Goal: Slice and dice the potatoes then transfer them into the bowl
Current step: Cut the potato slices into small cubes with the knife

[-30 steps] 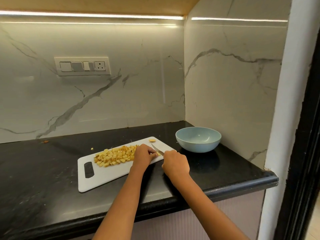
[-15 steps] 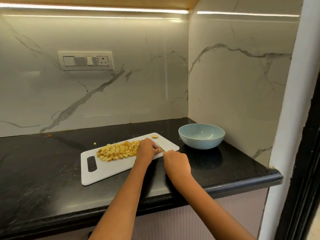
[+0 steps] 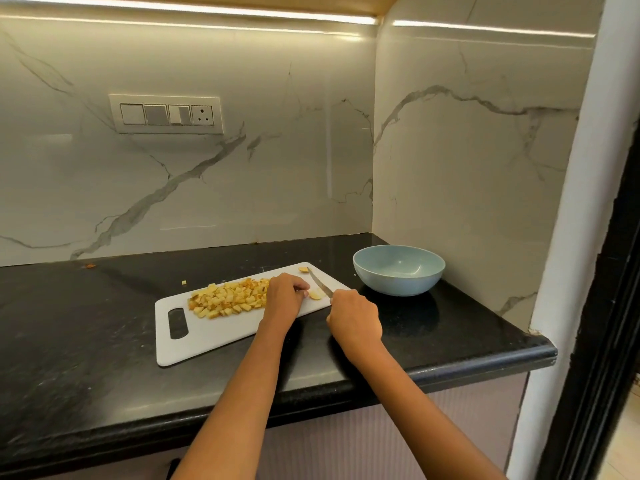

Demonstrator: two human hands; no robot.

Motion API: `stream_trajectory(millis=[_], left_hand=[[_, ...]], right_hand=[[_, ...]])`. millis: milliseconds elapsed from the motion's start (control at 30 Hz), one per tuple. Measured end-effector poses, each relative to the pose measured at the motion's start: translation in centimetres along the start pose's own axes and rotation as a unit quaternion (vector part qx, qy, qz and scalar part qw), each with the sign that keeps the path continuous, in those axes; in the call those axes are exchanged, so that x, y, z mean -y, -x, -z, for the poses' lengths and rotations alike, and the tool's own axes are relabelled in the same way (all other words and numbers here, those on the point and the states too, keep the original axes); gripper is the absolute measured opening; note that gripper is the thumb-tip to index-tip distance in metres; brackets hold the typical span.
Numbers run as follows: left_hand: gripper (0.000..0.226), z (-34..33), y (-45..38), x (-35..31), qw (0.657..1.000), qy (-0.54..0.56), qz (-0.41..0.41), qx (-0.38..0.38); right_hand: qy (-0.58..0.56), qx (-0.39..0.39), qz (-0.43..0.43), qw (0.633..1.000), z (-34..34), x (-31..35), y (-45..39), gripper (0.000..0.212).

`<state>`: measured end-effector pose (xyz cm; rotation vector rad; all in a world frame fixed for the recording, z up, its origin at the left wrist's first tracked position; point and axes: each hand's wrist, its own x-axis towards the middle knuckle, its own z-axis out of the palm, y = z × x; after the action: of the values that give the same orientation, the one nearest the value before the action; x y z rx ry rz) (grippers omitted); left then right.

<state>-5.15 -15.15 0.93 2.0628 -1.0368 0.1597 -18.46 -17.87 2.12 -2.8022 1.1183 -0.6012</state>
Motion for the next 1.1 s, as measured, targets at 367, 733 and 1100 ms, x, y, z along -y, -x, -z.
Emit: stream_trajectory(millis=[367, 733, 1100], left_hand=[[0.017, -0.3, -0.3, -0.2, 0.998, -0.043, 0.001, 0.042], [0.015, -0.2, -0.5, -0.3, 0.997, -0.062, -0.005, 0.045], [0.013, -0.5, -0.8, 0.1, 0.996, -0.067, -0.034, 0.041]], right_hand=[[0.039, 0.005, 0.054, 0.998, -0.2, 0.3, 0.1, 0.025], [0.058, 0.015, 0.074, 0.995, -0.1, 0.8, -0.3, 0.025], [-0.029, -0.013, 0.002, 0.999, -0.5, -0.2, -0.8, 0.024]])
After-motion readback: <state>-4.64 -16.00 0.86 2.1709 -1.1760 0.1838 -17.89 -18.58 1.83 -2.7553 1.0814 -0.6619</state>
